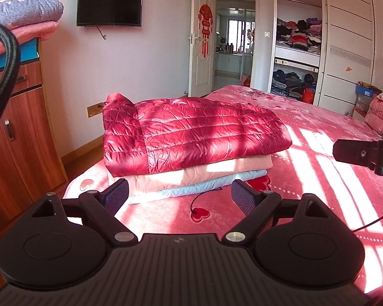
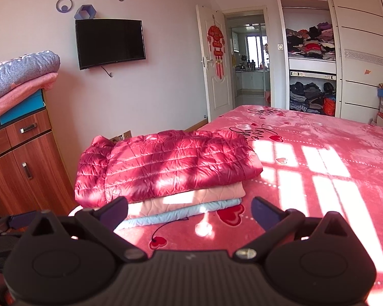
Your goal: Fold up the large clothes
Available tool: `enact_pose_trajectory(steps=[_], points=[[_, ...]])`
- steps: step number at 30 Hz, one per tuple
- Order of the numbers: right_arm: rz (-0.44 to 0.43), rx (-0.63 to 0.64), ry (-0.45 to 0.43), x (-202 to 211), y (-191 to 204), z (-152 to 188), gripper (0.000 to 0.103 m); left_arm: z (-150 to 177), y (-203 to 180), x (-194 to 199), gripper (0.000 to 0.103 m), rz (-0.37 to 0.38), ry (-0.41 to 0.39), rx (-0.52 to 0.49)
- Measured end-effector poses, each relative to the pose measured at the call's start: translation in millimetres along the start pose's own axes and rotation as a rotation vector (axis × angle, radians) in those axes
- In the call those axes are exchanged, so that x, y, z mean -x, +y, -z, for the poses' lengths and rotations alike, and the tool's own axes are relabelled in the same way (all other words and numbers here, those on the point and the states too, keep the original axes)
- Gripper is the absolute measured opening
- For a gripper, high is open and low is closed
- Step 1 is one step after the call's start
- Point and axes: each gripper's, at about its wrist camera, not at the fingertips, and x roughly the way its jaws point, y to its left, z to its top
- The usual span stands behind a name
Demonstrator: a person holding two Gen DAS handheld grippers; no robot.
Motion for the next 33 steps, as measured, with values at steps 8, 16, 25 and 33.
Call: enact_pose_trajectory(steps=[8, 16, 25, 33], points=[[0.001, 0.044, 0.034, -5, 13, 8, 0.102, 0, 0, -1, 0.103, -0.024, 0.007, 0.013], [0.005, 0.066, 0.059, -12, 20, 15, 0.102, 3, -6, -7, 0.103, -0.04, 0.025, 0.023], [0.015, 0.06, 0.073, -18, 17, 19, 0.102, 7, -13, -13, 0.103, -0.046, 0.046, 0.011], [0.025, 0.063, 0.08, -21, 15, 21, 0.102, 7, -15, -18, 0.103, -0.044, 0.058, 0.007]])
